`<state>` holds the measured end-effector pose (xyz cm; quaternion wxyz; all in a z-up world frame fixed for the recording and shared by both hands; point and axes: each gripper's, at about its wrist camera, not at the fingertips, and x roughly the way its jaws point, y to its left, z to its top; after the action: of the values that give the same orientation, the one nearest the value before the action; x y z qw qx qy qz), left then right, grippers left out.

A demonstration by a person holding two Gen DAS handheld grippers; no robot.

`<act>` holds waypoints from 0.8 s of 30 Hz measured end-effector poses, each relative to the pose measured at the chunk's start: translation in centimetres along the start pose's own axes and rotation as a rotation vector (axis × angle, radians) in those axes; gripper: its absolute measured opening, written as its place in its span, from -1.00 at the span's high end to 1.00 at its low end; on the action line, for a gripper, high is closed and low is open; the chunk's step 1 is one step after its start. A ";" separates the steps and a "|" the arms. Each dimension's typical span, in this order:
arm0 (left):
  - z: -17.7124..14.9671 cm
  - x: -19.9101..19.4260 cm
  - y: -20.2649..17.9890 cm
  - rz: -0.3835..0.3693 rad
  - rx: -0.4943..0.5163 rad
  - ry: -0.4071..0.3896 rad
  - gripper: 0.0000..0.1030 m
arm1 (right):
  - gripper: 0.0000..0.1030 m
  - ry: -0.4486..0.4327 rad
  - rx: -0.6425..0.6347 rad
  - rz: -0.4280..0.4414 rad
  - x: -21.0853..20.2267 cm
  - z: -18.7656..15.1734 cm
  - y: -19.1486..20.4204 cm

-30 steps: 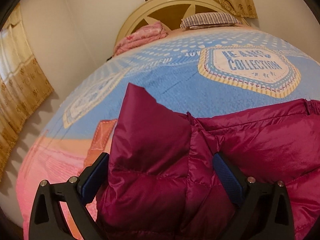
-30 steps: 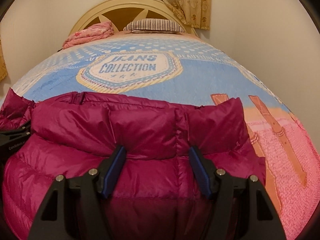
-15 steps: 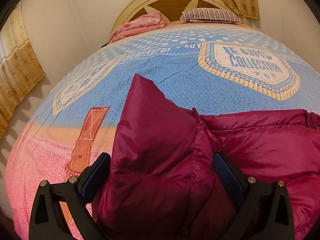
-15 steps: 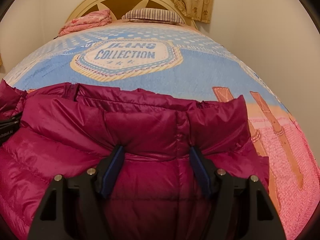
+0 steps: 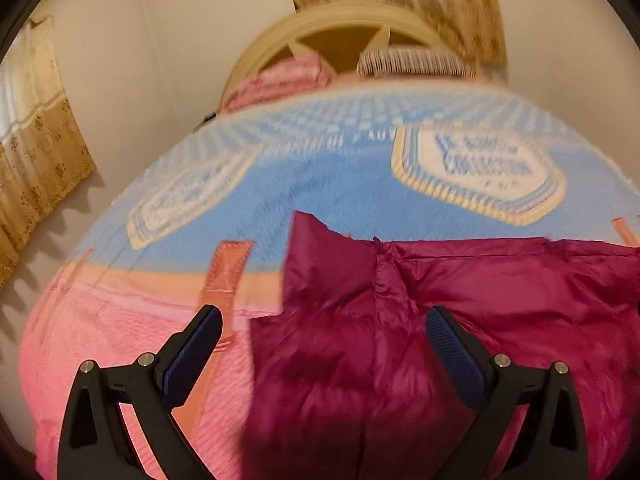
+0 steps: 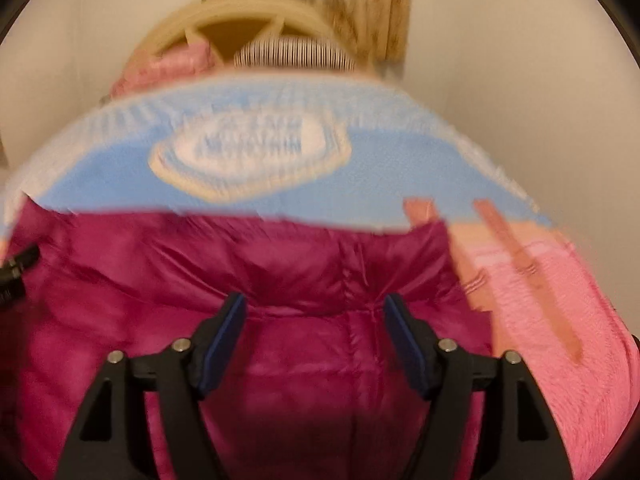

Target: Fold large clothes

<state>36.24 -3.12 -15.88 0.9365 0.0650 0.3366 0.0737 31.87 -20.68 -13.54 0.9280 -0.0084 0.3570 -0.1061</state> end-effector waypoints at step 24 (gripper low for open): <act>-4.1 4.9 -0.7 0.048 -0.013 0.136 -0.98 | -0.70 0.071 -0.172 -0.020 3.2 -4.2 7.0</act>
<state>37.41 -2.60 -22.13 0.9098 0.0619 0.3972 0.1028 32.77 -14.24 -19.40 0.9096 -0.0878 0.3971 -0.0847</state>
